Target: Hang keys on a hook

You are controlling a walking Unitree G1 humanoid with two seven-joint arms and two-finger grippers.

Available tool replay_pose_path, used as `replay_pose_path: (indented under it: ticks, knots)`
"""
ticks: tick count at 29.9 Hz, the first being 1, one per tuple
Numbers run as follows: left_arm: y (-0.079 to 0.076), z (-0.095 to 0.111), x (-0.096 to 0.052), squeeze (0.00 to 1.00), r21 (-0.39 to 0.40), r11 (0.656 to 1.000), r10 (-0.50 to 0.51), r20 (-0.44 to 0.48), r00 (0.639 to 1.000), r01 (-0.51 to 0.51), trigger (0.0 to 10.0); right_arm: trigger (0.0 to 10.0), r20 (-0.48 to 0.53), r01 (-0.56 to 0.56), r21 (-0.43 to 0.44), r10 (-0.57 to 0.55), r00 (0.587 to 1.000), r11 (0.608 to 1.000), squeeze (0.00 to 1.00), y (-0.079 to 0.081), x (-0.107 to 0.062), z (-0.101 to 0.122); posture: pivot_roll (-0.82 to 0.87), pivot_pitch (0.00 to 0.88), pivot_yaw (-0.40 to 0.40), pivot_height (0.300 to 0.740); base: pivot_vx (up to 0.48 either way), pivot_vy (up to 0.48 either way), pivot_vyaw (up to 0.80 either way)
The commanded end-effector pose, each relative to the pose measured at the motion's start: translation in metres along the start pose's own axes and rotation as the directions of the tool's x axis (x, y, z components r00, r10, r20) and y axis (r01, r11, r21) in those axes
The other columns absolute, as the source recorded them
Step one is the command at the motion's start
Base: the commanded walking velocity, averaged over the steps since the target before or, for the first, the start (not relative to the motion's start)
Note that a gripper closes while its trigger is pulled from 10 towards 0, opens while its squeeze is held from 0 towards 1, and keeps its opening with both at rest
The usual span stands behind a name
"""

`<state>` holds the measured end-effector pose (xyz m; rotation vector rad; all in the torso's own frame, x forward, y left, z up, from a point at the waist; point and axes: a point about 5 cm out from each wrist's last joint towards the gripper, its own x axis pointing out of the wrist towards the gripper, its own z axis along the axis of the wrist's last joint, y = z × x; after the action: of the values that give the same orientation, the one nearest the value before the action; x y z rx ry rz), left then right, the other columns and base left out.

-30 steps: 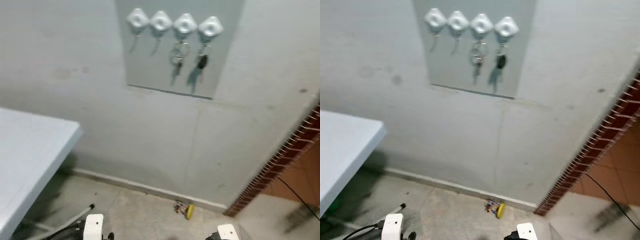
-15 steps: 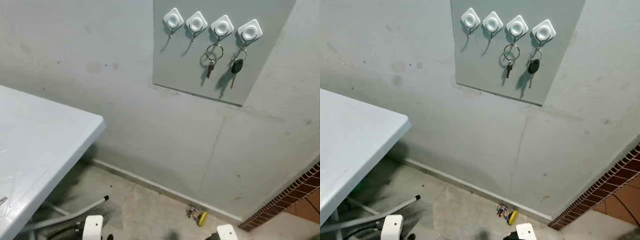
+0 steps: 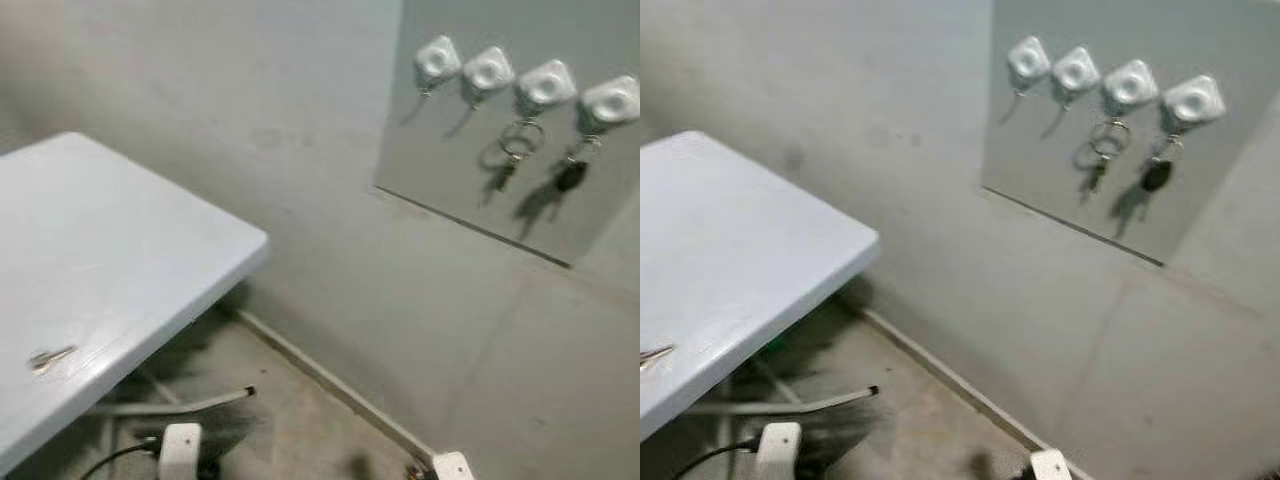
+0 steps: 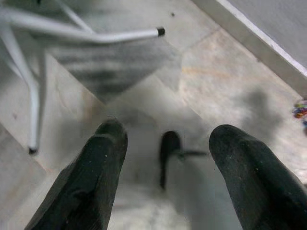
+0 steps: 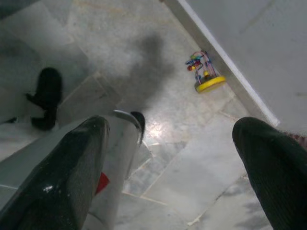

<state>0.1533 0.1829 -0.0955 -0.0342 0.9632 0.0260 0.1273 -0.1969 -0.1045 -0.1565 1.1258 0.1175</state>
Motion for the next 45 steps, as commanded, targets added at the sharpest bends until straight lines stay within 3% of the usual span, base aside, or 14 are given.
replay_pose_path:
  ticks: [1, 40, 45]
  knots:
    - [0.0110, -0.0028, -0.0018, 0.00, 0.010, 0.999, 0.037, -0.014, 0.999, -0.037, 10.0, 10.0, -0.007, -0.020, -0.002, 0.020, 1.000, 1.000, 0.00, 0.0058, 0.0009, 0.0002, -0.09, 0.000, -0.008, 0.740, 0.000, 0.000, 0.80]
    - [0.0119, -0.0057, -0.0023, 0.00, -0.007, 0.998, 0.061, -0.027, 0.998, -0.061, 10.0, 10.0, -0.009, -0.019, 0.013, 0.019, 1.000, 1.000, 0.00, 0.0080, 0.0012, 0.0004, -0.10, 0.000, -0.004, 0.740, 0.000, 0.000, 0.80]
    - [0.0120, -0.0057, -0.0024, 0.00, -0.002, 0.998, 0.061, -0.026, 0.998, -0.061, 10.0, 10.0, -0.001, -0.015, 0.046, 0.016, 1.000, 0.999, 0.00, 0.0077, 0.0010, 0.0000, -0.10, 0.000, -0.004, 0.740, 0.000, 0.000, 0.48]
